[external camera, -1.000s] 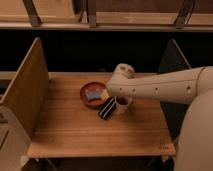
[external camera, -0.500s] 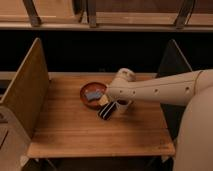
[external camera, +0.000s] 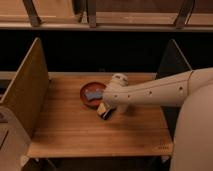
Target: Pick up the ceramic cup
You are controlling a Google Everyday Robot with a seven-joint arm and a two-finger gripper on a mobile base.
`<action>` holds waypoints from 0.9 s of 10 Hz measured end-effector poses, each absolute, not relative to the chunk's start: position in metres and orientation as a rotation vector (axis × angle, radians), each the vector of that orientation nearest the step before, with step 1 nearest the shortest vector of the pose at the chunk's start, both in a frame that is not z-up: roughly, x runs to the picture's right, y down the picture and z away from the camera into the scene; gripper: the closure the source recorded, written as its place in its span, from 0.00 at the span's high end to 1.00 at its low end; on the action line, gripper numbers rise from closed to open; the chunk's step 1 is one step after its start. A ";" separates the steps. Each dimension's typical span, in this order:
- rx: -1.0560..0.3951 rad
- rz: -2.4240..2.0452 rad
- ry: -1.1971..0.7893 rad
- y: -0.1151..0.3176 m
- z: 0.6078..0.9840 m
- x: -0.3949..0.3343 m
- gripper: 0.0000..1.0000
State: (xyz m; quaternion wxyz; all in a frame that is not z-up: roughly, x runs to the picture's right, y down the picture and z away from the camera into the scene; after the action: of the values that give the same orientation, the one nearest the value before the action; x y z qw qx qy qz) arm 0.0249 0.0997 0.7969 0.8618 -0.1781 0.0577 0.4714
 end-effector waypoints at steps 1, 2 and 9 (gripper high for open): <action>-0.386 0.992 0.131 0.102 0.799 0.026 0.80; -0.400 0.998 0.139 0.104 0.803 0.026 0.80; -0.474 0.995 0.193 0.100 0.844 0.034 0.47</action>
State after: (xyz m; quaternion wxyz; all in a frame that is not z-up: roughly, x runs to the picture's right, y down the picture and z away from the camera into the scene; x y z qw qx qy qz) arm 0.0341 0.1003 0.8435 0.8474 -0.2251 0.0913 0.4721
